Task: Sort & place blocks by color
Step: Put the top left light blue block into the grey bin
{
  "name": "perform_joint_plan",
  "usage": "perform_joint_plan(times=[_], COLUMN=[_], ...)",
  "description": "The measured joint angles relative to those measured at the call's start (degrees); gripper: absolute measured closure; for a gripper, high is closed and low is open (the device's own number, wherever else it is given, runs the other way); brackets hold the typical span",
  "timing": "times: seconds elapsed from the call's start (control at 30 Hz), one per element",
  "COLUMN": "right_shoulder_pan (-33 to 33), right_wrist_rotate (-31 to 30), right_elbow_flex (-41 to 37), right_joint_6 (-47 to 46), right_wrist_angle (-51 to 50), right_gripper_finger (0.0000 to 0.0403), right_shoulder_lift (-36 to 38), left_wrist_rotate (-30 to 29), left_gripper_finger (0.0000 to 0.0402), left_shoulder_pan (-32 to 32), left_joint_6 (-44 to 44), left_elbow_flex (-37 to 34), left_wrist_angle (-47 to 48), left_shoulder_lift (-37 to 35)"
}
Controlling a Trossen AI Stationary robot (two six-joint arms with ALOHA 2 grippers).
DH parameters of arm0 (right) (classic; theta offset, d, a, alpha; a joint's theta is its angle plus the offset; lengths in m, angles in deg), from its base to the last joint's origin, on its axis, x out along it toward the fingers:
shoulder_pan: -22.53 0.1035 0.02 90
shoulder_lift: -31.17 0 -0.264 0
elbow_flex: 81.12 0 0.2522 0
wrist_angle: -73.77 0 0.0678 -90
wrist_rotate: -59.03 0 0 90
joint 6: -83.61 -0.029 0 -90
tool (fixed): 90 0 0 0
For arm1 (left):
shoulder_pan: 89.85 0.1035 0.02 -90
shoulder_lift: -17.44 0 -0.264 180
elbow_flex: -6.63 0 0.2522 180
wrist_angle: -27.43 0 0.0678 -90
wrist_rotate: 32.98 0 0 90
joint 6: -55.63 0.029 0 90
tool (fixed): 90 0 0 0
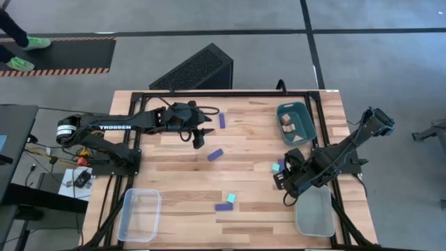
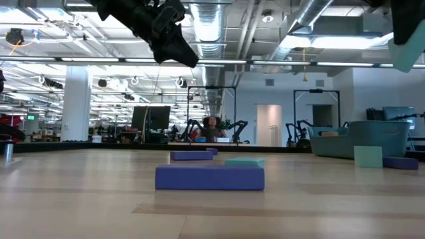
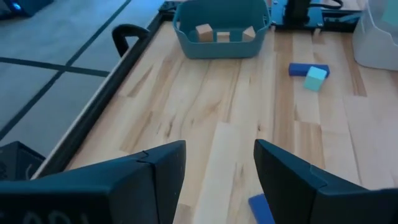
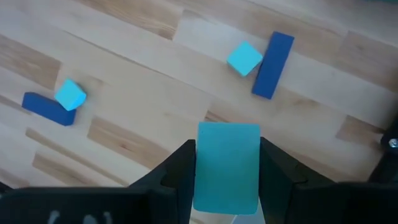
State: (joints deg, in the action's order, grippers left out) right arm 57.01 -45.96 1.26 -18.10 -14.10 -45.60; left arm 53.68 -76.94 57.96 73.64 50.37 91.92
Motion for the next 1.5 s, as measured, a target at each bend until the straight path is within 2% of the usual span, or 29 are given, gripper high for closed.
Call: perform_joint_plan(times=[0.3,1.07,1.5], right_shoulder_pan=[0.0,1.0,8.3], right_wrist_rotate=[0.2,4.5,4.7], right_elbow_flex=[0.0,0.0,0.0], right_joint_6=[0.0,0.1,-10.3], right_wrist_angle=[-0.5,-2.3,-2.1], right_gripper_finger=[0.0257,0.0257,0.0259], right_shoulder_lift=[0.0,0.0,0.0], left_wrist_rotate=[2.9,3.0,4.6], left_gripper_finger=[0.022,0.022,0.022], left_shoulder_pan=[2.6,3.6,5.2], left_joint_6=[0.0,-0.6,-2.4], left_elbow_flex=[2.3,2.3,2.3], left_wrist_angle=[0.7,2.0,3.4], left_shoulder_lift=[0.0,0.0,0.0])
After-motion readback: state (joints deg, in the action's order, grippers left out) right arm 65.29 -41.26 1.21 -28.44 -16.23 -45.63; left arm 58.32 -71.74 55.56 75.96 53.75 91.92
